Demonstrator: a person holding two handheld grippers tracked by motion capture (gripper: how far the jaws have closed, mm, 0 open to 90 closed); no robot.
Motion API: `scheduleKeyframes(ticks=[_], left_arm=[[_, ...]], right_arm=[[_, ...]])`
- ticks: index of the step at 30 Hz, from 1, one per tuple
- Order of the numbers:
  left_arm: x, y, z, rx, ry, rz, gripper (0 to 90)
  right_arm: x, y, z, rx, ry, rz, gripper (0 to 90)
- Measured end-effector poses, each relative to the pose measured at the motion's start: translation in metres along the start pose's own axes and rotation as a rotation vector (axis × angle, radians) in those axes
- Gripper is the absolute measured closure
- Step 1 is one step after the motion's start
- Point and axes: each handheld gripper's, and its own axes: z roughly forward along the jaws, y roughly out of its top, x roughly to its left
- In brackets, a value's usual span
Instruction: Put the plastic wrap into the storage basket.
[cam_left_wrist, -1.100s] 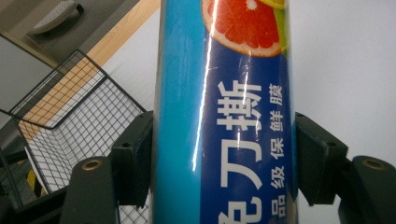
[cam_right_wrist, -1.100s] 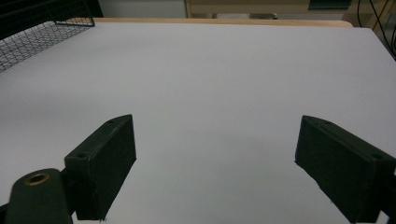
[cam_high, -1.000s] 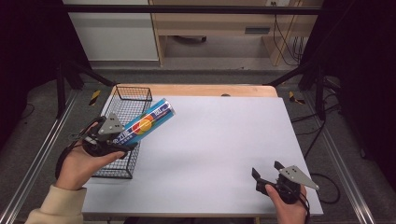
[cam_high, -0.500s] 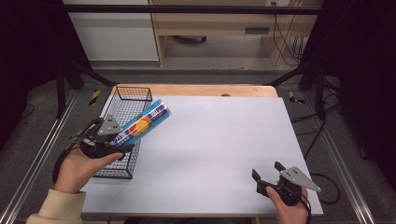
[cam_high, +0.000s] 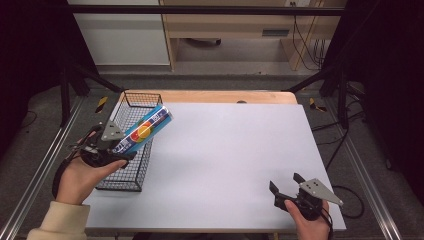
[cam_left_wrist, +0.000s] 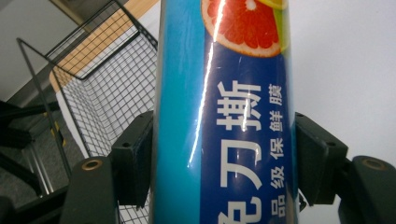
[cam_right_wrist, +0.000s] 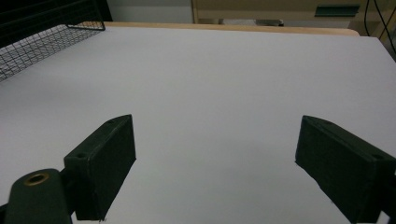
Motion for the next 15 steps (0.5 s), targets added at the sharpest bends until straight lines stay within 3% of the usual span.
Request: scheduleKeyframes(ticks=[15], left_arm=[[0.0103, 0.0002, -0.0012, 0.054, 0.070, -0.066, 32.2]], right_arm=[[-0.0005, 0.0004, -0.0002, -0.003, 0.004, 0.002, 12.5]])
